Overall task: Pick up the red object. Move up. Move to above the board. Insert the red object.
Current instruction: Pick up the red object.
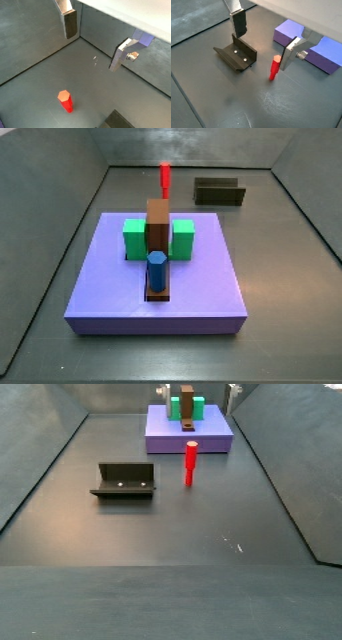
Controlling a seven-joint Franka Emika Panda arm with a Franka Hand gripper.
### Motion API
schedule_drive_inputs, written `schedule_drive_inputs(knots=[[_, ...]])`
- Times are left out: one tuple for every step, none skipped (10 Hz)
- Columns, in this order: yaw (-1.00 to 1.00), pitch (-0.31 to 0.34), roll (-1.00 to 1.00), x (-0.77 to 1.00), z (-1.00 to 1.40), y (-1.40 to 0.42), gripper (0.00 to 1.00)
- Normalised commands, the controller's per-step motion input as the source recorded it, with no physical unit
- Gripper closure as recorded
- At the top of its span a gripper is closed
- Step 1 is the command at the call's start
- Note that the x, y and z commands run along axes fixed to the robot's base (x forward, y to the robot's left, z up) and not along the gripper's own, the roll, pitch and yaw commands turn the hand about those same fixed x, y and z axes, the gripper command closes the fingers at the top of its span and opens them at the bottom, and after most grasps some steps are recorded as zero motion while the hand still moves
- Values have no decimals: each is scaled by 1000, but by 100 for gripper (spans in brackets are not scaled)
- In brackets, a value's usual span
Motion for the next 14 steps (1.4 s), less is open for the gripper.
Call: schedule_drive_inputs(knots=[[0,0,-40,0,-6,-140,0],[9,-3,-83,0,-149,-414,0],[34,-3,-91,0,-249,-549,0],[37,0,-119,0,-331,-611,0],[0,-26,-91,0,-506,-437,0],[0,-86,-10,-23,-557,-240,0],[0,-111,0,-86,-546,-151,0],[0,-91,-3,-80,-469,-114,0],[0,-66,-24,0,-397,-140,0],[0,-43,-30,0,-369,-160,0],[0,0,-49,17,-314,-169,0],[0,0,-57,100,-269,-169,0],[0,0,-31,89,-300,-89,0],[0,0,-40,60,-254,0,0]])
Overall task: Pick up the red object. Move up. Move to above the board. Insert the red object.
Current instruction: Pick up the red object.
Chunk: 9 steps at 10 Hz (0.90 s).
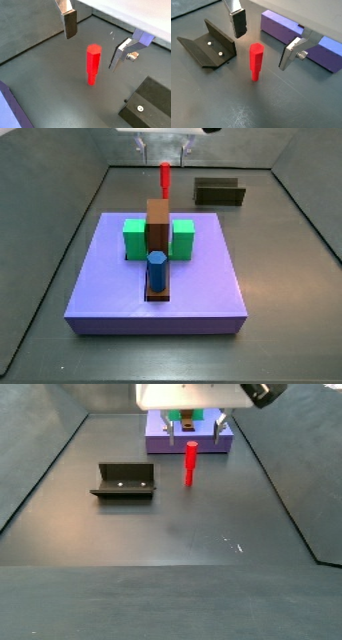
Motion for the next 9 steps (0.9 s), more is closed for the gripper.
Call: schedule_drive_inputs(knots=[[0,0,-26,69,-251,0,0],[0,0,-9,83,-280,0,0],[0,0,0,46,-294,0,0],[0,0,0,26,-217,0,0],[0,0,0,0,-251,34,0],[0,0,0,0,-249,57,0],[0,0,0,0,-234,89,0],[0,0,0,0,-220,69,0],[0,0,0,0,-63,0,0]])
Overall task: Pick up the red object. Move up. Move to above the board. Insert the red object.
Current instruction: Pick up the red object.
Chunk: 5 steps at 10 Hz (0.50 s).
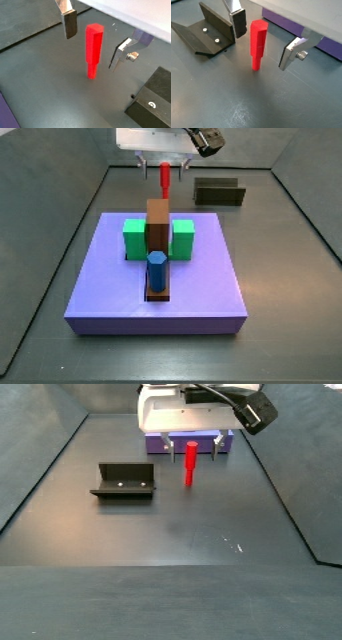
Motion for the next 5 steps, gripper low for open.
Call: schedule_drive_inputs(knots=[[0,0,0,0,0,0,0],[0,0,0,0,0,0,100],[0,0,0,0,0,0,100],[0,0,0,0,0,0,100],[0,0,0,0,0,0,100]])
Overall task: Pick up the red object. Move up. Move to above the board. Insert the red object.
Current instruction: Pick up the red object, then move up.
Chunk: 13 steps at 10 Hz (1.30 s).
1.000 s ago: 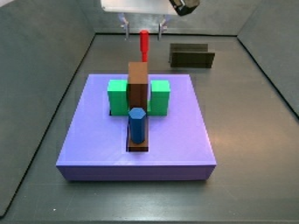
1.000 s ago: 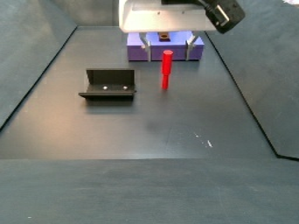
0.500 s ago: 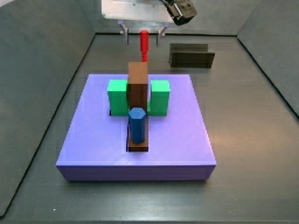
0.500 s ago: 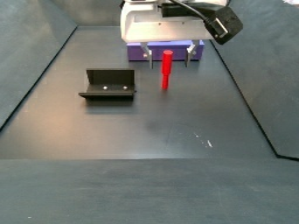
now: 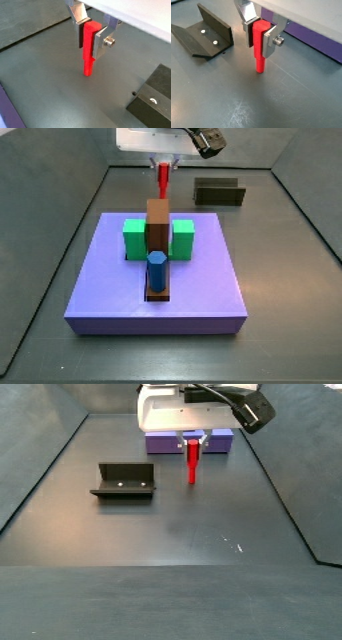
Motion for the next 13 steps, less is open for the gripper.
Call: schedule_drive_inputs(knots=[[0,0,0,0,0,0,100],[0,0,0,0,0,0,100],[0,0,0,0,0,0,100],[0,0,0,0,0,0,100],[0,0,0,0,0,0,100],[0,0,0,0,0,0,100],[0,0,0,0,0,0,100],[0,0,0,0,0,0,100],[0,0,0,0,0,0,100],[0,0,0,0,0,0,100],[0,0,0,0,0,0,100],[0,0,0,0,0,0,100],[0,0,0,0,833,0,100]])
